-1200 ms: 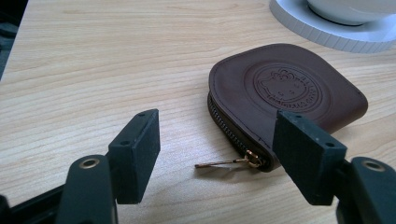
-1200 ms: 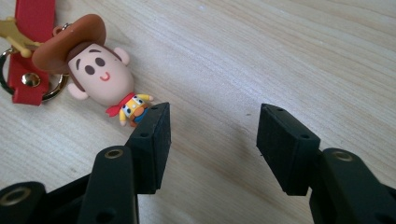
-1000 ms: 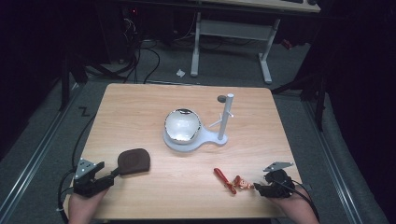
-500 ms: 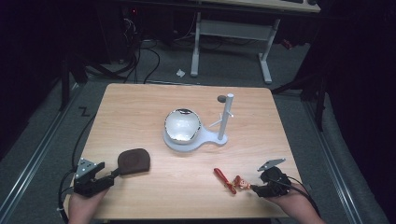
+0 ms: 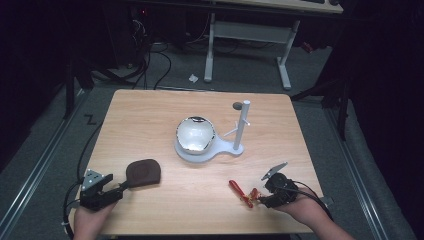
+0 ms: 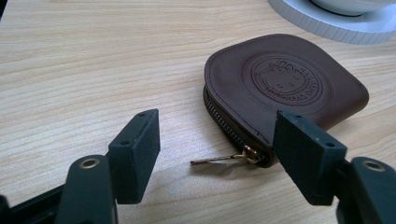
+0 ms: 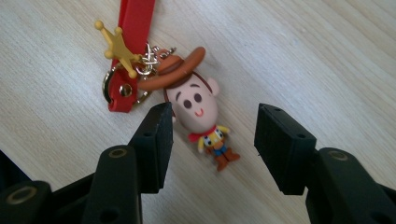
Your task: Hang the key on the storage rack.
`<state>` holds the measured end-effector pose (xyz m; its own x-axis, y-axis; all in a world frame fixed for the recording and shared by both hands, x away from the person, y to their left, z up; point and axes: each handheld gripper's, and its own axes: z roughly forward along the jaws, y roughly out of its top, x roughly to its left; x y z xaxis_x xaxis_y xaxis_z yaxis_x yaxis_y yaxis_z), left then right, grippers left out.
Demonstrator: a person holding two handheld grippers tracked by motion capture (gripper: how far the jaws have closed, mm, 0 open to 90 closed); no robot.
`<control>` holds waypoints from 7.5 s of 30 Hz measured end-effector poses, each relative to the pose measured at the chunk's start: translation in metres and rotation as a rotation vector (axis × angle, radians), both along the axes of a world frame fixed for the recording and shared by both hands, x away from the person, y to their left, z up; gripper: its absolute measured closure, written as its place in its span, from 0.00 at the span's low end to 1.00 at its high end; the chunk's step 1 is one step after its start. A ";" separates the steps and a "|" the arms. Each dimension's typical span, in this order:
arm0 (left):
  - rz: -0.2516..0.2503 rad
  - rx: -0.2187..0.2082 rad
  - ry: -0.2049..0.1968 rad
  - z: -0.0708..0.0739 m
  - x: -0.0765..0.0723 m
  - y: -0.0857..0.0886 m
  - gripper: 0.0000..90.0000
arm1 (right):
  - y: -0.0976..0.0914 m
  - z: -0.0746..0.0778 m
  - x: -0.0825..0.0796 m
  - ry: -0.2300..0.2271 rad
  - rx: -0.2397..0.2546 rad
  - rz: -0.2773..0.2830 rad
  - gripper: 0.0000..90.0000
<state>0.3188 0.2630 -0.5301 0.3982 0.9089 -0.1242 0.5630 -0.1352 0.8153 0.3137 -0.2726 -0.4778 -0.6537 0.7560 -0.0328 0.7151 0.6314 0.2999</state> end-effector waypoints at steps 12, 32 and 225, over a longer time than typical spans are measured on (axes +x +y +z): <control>-0.004 0.000 0.002 0.000 0.001 0.001 0.36 | 0.009 -0.011 0.009 0.060 0.008 0.026 0.51; -0.004 -0.002 -0.003 -0.001 0.001 0.001 0.36 | 0.010 -0.003 0.003 0.037 0.004 0.060 0.71; -0.003 -0.030 0.002 -0.001 0.002 0.005 0.36 | 0.019 0.133 0.096 -0.096 -0.069 -0.090 0.60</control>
